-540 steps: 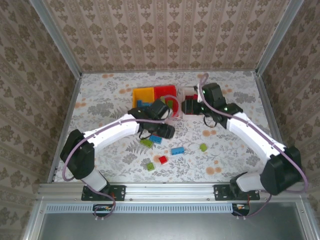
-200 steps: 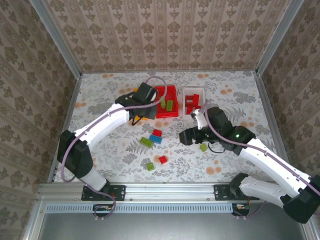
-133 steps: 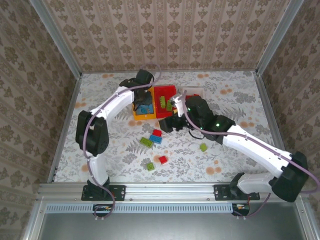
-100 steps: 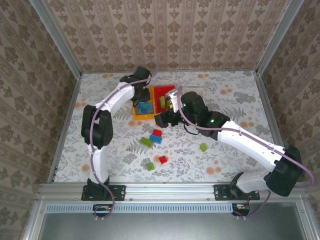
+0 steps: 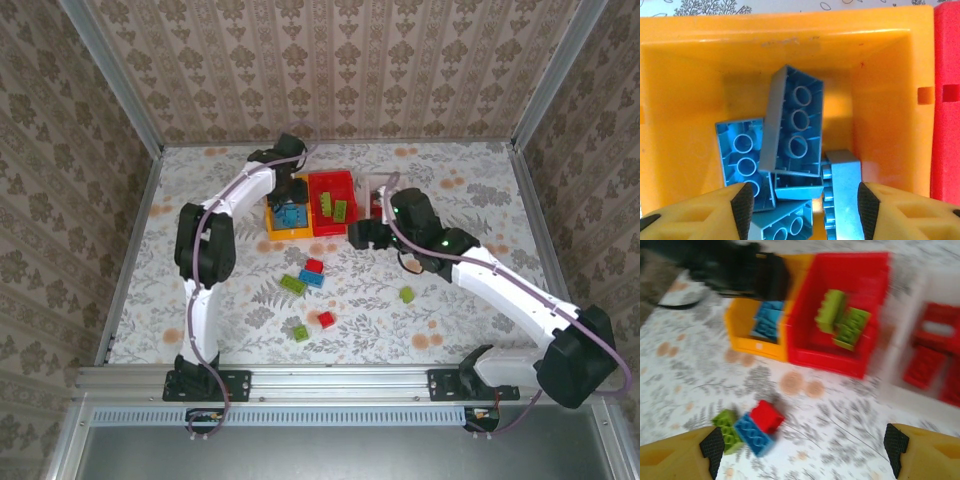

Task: Sort the legos into containers by color

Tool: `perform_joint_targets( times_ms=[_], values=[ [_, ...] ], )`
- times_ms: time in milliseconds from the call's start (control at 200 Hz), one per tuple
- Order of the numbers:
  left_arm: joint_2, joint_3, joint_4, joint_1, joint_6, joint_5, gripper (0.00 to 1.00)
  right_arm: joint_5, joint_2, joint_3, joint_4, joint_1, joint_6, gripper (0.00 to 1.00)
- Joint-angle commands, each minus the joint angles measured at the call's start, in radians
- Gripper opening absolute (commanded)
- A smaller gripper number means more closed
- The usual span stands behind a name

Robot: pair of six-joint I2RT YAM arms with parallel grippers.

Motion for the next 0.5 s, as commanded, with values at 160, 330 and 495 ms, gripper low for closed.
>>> perform_joint_targets(
  times_ms=[160,330,495],
  values=[
    [-0.289,-0.193,0.040,-0.052,0.000,0.003,0.67,0.052,-0.059,-0.107,-0.347,-0.096,0.175,0.84],
    [-0.492,-0.395,0.119,-0.150,0.051,0.069,0.68,-0.007,-0.021,-0.173,-0.417,-0.100,0.221,0.83],
    [-0.658,-0.572,0.175,-0.271,0.083,0.129,0.68,-0.036,0.055,-0.215,-0.407,-0.100,0.231,0.84]
  ],
)
